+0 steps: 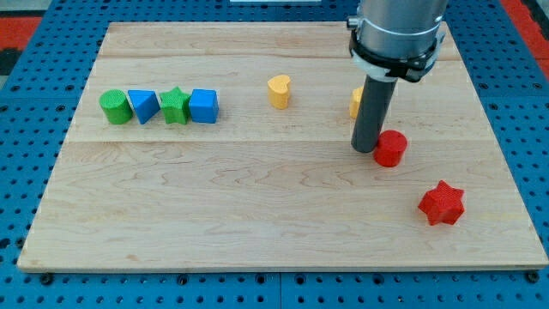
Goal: Push the red circle into the red star
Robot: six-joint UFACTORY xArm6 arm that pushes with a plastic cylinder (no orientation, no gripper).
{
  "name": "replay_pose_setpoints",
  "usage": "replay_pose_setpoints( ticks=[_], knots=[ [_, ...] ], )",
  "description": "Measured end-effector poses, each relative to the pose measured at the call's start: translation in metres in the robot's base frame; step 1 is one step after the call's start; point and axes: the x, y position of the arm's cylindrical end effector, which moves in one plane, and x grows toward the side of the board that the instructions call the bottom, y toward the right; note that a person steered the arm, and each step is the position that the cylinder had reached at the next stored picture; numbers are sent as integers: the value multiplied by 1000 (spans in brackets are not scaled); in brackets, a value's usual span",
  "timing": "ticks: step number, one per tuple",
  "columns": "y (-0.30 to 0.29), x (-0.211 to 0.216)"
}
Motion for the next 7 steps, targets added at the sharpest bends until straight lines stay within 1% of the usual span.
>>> replay_pose_setpoints(
  ticks=[1,2,3,5,6,7],
  knots=[
    [12,0],
    [12,-17],
    [24,-13],
    [38,29],
    [39,30],
    [39,5]
  ],
)
